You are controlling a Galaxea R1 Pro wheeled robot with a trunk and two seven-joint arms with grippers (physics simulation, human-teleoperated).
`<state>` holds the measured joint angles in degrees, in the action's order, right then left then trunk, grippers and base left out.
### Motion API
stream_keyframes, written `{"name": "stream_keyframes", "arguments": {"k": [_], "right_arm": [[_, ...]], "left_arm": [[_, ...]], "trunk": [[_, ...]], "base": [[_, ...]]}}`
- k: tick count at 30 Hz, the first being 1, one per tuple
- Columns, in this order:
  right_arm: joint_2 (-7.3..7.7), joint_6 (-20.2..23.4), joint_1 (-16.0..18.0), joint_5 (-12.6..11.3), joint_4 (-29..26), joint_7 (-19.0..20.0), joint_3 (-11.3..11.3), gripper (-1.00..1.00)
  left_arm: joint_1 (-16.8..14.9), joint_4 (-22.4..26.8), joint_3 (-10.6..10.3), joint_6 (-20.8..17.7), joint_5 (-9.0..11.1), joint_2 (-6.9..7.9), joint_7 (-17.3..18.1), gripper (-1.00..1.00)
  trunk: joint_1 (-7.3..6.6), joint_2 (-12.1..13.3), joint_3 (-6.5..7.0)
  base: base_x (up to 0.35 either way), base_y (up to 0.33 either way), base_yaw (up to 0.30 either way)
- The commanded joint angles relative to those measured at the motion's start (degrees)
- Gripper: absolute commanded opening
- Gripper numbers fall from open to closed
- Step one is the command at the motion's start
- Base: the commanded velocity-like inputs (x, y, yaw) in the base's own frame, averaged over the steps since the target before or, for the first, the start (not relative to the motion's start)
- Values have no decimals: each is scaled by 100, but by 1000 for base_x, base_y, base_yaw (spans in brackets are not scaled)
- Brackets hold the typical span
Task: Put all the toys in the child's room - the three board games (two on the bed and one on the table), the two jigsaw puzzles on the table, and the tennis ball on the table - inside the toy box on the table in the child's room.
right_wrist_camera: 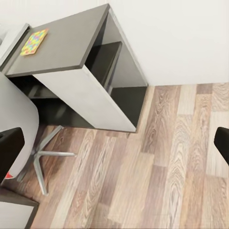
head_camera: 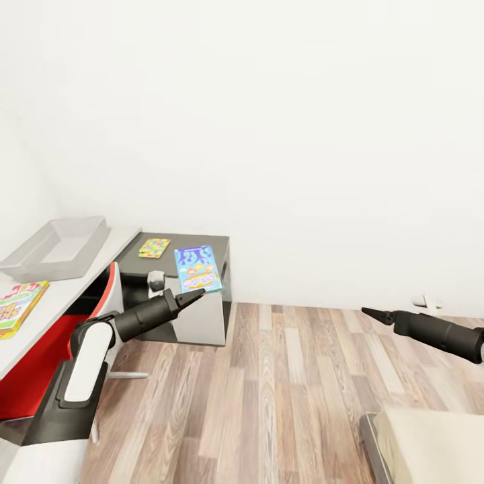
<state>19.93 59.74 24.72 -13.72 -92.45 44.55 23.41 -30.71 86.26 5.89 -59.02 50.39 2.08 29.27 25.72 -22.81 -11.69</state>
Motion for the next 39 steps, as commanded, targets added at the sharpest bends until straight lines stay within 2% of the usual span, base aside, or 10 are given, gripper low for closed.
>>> {"name": "stream_keyframes", "arguments": {"k": [1,7,16,27,29,31,32,33,36,39], "right_arm": [[-1,26,7,19,-1,34,4,100],[-10,26,7,19,-1,35,3,100],[-13,26,7,19,-1,36,5,100],[-15,26,7,19,-1,36,5,100],[-15,26,7,19,-1,36,5,100],[-15,26,7,19,-1,36,5,100],[-15,26,7,19,-1,36,5,100],[-15,26,7,19,-1,36,5,100],[-15,26,7,19,-1,36,2,100],[-15,26,7,19,-1,36,-1,100]], "left_arm": [[-11,-17,15,-42,13,25,41,-100],[-26,-65,18,-53,14,97,39,-100],[-30,-80,-4,-47,8,93,35,-100],[95,66,14,171,23,22,16,-100],[220,164,126,459,21,-51,-75,-100],[263,215,202,533,25,-93,-155,-100],[365,342,397,664,32,-217,-407,-100],[365,342,397,664,32,-217,-407,-100],[559,462,773,870,45,-443,-833,-100],[702,522,1151,1097,51,-590,-1097,-100]], "trunk": [[6,-11,-11],[6,-11,-18],[6,-11,-24],[6,-11,-25],[6,-11,-25],[6,-11,-25],[6,-11,-25],[6,-11,-25],[6,-11,-25],[6,-11,-25]], "base": [[322,0,0],[332,0,0],[340,0,19],[175,0,234],[25,0,289],[18,0,291],[11,0,294],[11,0,294],[7,0,295],[4,0,296]]}}
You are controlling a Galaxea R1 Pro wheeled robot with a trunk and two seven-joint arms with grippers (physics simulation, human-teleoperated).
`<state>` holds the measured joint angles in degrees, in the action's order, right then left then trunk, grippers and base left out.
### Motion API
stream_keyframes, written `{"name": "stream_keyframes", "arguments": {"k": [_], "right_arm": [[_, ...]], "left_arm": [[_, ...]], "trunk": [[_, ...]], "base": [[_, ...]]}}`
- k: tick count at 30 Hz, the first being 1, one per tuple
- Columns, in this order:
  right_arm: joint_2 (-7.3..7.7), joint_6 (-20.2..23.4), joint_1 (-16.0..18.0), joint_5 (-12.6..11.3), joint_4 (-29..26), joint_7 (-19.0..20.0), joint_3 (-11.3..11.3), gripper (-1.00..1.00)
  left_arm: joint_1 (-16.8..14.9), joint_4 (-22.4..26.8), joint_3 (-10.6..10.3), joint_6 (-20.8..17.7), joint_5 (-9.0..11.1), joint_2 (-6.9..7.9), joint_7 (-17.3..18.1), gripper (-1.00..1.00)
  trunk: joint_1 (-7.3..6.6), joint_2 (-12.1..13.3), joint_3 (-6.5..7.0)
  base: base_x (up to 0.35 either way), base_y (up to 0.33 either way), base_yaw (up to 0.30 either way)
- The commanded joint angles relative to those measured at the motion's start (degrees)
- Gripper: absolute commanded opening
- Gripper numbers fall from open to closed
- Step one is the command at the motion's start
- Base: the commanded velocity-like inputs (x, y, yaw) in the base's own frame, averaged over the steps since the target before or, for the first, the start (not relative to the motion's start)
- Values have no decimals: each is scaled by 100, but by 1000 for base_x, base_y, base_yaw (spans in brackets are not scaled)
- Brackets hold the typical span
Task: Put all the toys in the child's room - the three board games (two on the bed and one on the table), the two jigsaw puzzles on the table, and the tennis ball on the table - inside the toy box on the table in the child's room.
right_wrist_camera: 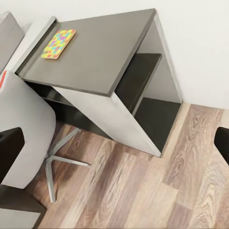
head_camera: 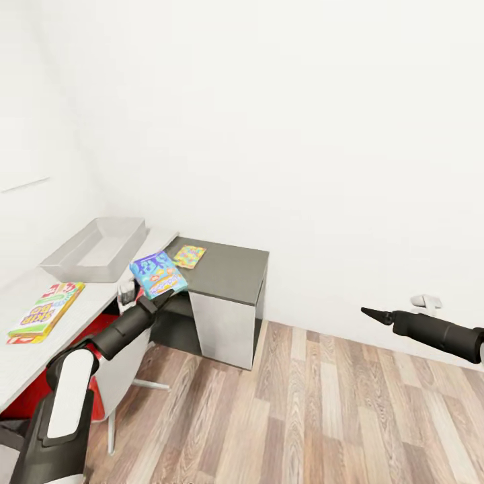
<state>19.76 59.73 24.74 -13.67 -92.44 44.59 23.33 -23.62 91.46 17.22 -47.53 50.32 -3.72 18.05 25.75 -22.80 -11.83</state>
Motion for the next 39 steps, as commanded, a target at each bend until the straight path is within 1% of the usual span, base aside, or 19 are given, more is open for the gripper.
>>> {"name": "stream_keyframes", "arguments": {"k": [1,2,3,4,5,6,8,10,14,17,23,24,29,39], "right_arm": [[2,27,4,13,-2,32,7,100],[2,27,4,13,-2,32,7,100],[2,27,4,13,-2,32,6,100],[2,27,4,13,-2,32,6,100],[2,27,4,13,-2,31,6,100],[2,27,4,13,-2,31,6,100],[2,27,4,13,-2,31,6,100],[2,27,4,13,-2,29,5,100],[2,27,4,13,-2,27,5,100],[2,27,4,13,-2,26,5,100],[2,27,4,13,-2,26,5,100],[2,27,4,13,-2,26,5,100],[2,27,4,13,-2,27,5,100],[2,27,4,13,-2,29,2,100]], "left_arm": [[23,15,115,-7,62,-37,-28,-100],[48,25,191,22,75,-56,-70,-100],[84,39,291,35,152,-79,-130,-100],[96,45,328,27,220,-85,-147,-100],[114,49,381,15,399,-90,-171,-100],[114,49,381,15,399,-90,-171,-100],[129,55,418,6,573,-82,-169,-100],[142,58,444,2,691,-68,-156,-100],[165,62,483,26,832,-50,-127,-100],[200,63,486,51,857,-47,-97,-100],[264,65,494,93,885,-38,153,-100],[264,65,494,93,885,-38,153,-100],[280,65,499,106,890,-28,247,-100],[286,65,495,105,889,-24,247,-100]], "trunk": [[3,-12,-11],[3,-12,-11],[3,-12,-11],[3,-12,-11],[3,-12,-11],[3,-12,-11],[3,-12,-11],[3,-12,-11],[3,-12,-11],[3,-12,-11],[3,-12,-11],[3,-12,-11],[3,-12,-11],[3,-12,-11]], "base": [[2,0,296],[2,0,296],[1,0,297],[1,0,297],[1,0,297],[0,0,297],[0,0,297],[0,0,297],[24,-17,297],[115,-86,296],[203,-161,234],[229,-184,147],[243,-196,79],[255,-207,18]]}}
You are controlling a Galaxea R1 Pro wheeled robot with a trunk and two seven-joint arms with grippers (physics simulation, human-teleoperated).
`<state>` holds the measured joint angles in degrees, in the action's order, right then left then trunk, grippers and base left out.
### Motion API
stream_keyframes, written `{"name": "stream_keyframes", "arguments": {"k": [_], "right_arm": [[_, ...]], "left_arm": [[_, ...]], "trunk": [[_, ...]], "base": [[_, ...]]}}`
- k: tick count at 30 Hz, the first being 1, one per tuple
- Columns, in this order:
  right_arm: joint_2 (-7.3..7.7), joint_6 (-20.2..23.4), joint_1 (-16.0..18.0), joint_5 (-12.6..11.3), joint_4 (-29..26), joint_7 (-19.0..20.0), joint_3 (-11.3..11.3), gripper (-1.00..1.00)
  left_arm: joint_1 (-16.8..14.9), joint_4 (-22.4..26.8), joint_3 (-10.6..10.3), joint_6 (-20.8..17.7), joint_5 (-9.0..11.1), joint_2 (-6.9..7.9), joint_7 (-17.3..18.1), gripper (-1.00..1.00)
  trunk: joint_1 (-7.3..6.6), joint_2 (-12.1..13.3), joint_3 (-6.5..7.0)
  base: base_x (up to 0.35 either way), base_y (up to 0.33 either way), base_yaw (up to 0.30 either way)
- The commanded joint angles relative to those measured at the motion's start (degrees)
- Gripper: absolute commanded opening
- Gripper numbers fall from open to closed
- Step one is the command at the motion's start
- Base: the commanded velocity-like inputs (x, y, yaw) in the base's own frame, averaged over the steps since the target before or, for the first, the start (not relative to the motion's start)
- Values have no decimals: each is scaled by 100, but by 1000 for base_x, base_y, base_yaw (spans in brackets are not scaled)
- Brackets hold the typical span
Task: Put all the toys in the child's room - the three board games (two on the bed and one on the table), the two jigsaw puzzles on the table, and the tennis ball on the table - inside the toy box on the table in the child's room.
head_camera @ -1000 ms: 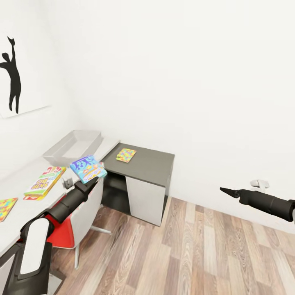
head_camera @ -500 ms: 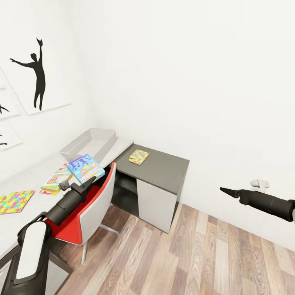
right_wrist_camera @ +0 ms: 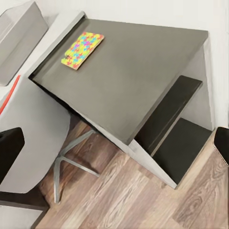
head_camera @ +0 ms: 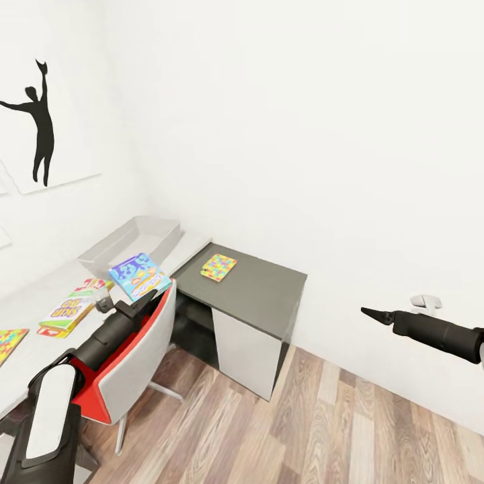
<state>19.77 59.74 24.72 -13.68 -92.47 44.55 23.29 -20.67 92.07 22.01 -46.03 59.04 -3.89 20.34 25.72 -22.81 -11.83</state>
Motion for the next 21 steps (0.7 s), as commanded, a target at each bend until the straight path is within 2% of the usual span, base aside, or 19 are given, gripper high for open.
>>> {"name": "stream_keyframes", "arguments": {"k": [1,8,14,21], "right_arm": [[1,26,6,15,1,34,5,100],[1,26,5,15,1,29,-5,100],[1,26,6,15,1,28,-6,100],[-1,26,6,15,1,27,-1,100]], "left_arm": [[-8,3,15,-46,15,-7,17,-100],[-13,3,14,-51,12,-6,14,-100],[-14,1,13,-58,11,-6,15,-100],[-15,-4,12,-63,11,-6,16,-100]], "trunk": [[6,-11,-11],[6,-11,-11],[6,-11,-11],[6,-11,-11]], "base": [[257,-210,5],[260,-208,2],[187,-112,18],[60,-36,179]]}}
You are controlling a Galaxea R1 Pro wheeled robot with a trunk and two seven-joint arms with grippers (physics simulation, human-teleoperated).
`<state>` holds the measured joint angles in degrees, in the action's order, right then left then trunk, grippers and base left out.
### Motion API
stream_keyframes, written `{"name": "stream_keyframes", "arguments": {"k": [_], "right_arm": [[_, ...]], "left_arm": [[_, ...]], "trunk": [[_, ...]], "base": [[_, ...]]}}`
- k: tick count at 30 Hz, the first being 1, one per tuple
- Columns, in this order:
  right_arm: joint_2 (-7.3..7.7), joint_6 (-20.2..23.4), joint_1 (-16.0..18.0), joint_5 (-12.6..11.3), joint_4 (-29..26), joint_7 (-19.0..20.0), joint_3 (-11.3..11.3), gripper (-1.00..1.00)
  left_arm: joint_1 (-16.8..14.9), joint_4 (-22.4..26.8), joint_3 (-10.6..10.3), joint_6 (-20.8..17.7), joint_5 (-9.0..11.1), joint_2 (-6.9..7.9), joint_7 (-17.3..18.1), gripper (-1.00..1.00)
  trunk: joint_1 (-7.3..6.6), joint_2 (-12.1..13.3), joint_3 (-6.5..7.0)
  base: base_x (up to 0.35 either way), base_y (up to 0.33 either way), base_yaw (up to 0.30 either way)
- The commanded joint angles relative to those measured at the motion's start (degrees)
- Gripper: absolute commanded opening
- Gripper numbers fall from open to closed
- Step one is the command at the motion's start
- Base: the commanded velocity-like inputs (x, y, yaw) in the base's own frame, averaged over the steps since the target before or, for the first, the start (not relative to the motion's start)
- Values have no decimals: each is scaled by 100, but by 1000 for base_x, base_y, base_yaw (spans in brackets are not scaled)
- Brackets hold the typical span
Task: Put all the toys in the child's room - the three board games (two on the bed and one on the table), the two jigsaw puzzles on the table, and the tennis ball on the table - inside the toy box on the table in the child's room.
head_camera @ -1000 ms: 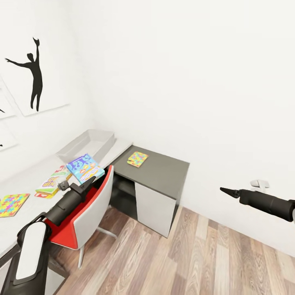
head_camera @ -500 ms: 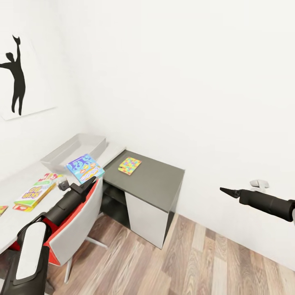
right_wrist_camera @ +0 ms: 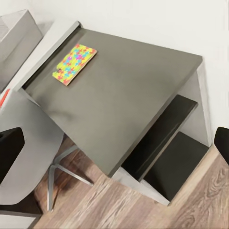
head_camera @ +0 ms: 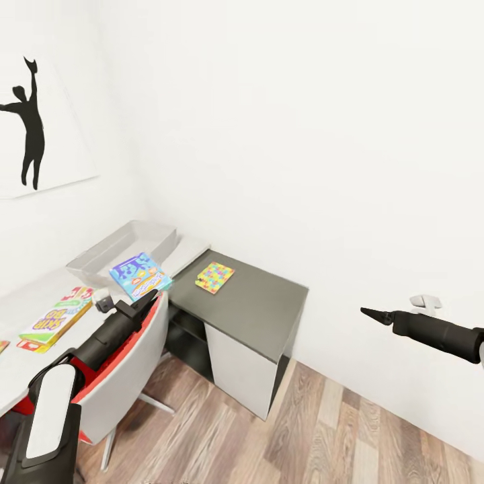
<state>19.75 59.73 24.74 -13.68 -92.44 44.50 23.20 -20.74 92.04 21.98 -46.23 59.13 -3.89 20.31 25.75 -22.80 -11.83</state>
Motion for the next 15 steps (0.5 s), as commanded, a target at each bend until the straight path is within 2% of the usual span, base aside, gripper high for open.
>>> {"name": "stream_keyframes", "arguments": {"k": [1,15], "right_arm": [[1,27,5,15,-2,33,8,100],[3,27,5,15,-2,33,14,100]], "left_arm": [[-9,0,15,-42,2,-7,19,-100],[-9,-2,4,-44,4,-7,36,-100]], "trunk": [[4,-12,-11],[4,-12,-11]], "base": [[31,-18,237],[9,-6,279]]}}
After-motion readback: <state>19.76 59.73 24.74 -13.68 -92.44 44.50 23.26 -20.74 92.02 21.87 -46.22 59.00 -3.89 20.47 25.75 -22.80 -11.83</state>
